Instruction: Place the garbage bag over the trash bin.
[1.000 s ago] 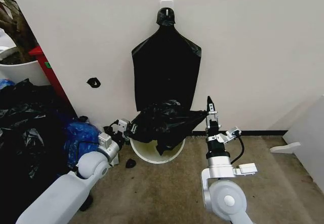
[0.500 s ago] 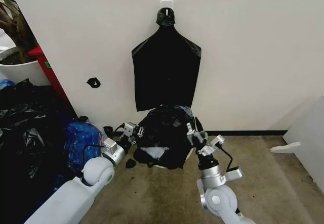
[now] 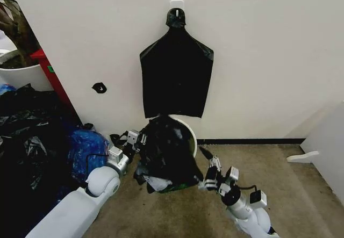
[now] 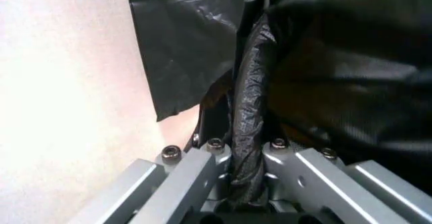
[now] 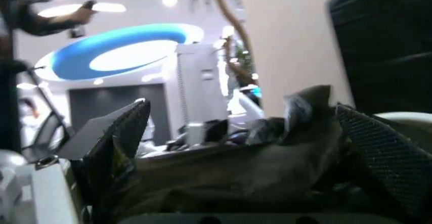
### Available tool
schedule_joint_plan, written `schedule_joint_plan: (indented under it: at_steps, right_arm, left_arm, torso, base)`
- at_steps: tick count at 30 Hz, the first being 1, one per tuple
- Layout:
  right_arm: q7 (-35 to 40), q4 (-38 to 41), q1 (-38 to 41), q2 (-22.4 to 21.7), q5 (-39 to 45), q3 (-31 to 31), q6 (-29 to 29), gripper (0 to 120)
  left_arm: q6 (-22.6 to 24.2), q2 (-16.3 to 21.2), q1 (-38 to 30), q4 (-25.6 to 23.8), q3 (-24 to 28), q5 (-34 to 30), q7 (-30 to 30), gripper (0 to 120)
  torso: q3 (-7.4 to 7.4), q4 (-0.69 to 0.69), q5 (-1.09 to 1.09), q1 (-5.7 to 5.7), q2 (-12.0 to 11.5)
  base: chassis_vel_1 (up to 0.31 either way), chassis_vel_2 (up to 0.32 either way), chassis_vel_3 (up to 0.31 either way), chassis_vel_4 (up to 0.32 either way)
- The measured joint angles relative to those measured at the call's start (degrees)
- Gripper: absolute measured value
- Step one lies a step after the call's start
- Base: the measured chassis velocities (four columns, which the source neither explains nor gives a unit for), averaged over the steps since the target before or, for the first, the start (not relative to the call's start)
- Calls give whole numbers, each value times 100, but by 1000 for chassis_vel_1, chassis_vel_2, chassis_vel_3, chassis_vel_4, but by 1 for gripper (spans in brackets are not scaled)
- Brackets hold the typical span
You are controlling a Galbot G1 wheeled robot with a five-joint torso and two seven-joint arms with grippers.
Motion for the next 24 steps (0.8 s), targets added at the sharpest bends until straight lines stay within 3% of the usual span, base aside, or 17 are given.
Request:
schedule_joint_plan:
  at_steps: [10, 17, 20, 22, 24]
  right_arm:
    - [-329, 302, -40, 28, 1020, -97, -504, 100]
    - [-503, 499, -88, 1, 1183, -113, -640, 100]
    - [86, 584, -105, -9, 1008, -146, -304, 100]
    - [1713, 818, -114, -15, 166, -237, 372, 100]
    - [2597, 1092, -161, -44, -422, -304, 630, 100]
  left_arm:
    - [185, 10, -23, 266, -62, 91, -240, 1]
    - [255, -26, -28, 384, -92, 80, -375, 1]
    - [286, -28, -13, 326, -93, 55, -399, 1]
    - [349, -15, 1, 212, -93, 43, -478, 1]
    - [384, 16, 16, 126, -93, 34, -528, 1]
  torso:
    - [0, -4, -2, 0, 0]
    - [-1, -1, -1, 0, 0]
    - [0, -2, -1, 0, 0]
    - [0, -3, -2, 0, -1]
    - [1, -1, 0, 0, -1]
  base:
    - [0, 0, 0, 0]
    - [0, 0, 0, 0]
    - [0, 0, 0, 0]
    - [0, 0, 0, 0]
    - [0, 0, 0, 0]
